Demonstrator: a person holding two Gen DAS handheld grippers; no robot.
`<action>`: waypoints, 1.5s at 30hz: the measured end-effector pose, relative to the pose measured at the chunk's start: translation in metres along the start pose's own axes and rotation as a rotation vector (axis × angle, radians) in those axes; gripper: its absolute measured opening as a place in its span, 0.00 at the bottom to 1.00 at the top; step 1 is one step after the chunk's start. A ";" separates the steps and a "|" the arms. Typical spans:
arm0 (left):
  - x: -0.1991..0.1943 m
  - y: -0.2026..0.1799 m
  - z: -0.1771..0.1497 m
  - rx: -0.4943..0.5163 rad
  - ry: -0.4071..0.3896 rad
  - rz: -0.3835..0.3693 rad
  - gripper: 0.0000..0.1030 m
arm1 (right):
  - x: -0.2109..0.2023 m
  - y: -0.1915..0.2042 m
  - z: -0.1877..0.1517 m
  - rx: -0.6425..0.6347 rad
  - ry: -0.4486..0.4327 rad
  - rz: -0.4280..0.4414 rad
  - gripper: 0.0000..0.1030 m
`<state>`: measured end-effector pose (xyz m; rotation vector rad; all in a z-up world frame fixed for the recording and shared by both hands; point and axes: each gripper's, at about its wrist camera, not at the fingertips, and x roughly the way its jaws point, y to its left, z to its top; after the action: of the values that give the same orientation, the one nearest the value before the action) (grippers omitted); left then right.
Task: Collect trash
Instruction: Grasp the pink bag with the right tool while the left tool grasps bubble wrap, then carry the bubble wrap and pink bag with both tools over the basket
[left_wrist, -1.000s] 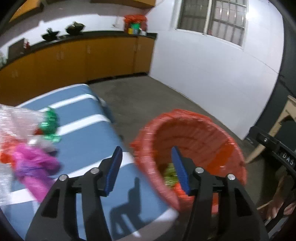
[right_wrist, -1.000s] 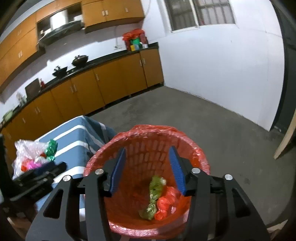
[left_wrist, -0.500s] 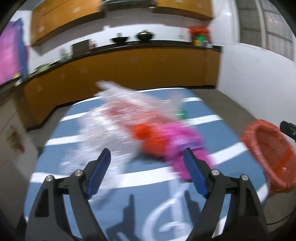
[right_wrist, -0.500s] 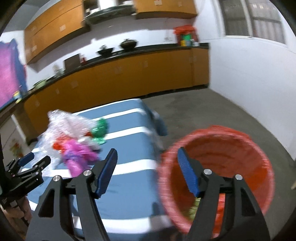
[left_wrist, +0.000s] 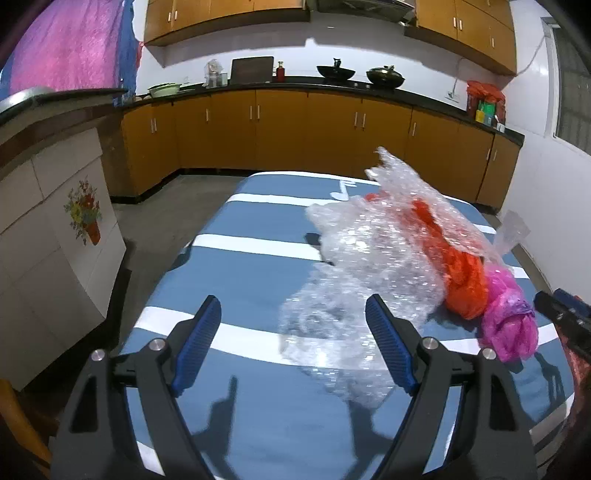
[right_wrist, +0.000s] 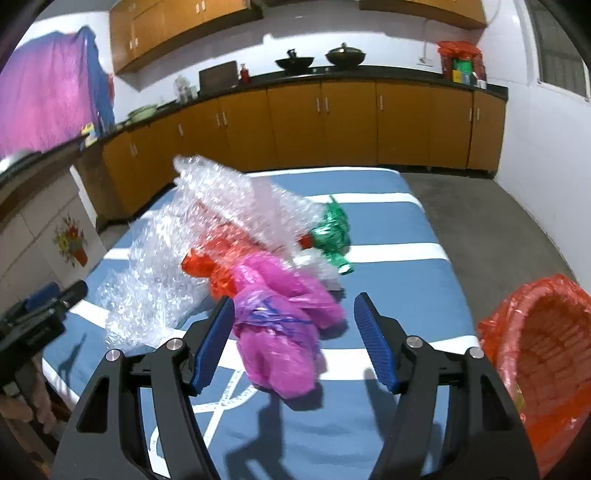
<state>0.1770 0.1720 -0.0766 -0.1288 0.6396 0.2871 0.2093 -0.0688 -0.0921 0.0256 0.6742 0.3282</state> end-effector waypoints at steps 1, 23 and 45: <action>0.000 0.004 0.000 -0.005 0.001 0.002 0.77 | 0.003 0.003 -0.001 -0.008 0.006 -0.003 0.65; 0.010 0.000 -0.004 -0.002 0.029 -0.061 0.77 | 0.022 0.016 -0.017 -0.078 0.085 -0.010 0.40; 0.066 -0.053 -0.008 0.083 0.202 -0.155 0.25 | -0.018 -0.027 -0.030 0.011 0.046 -0.054 0.40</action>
<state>0.2387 0.1342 -0.1212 -0.1279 0.8359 0.0983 0.1852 -0.1028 -0.1079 0.0106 0.7216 0.2734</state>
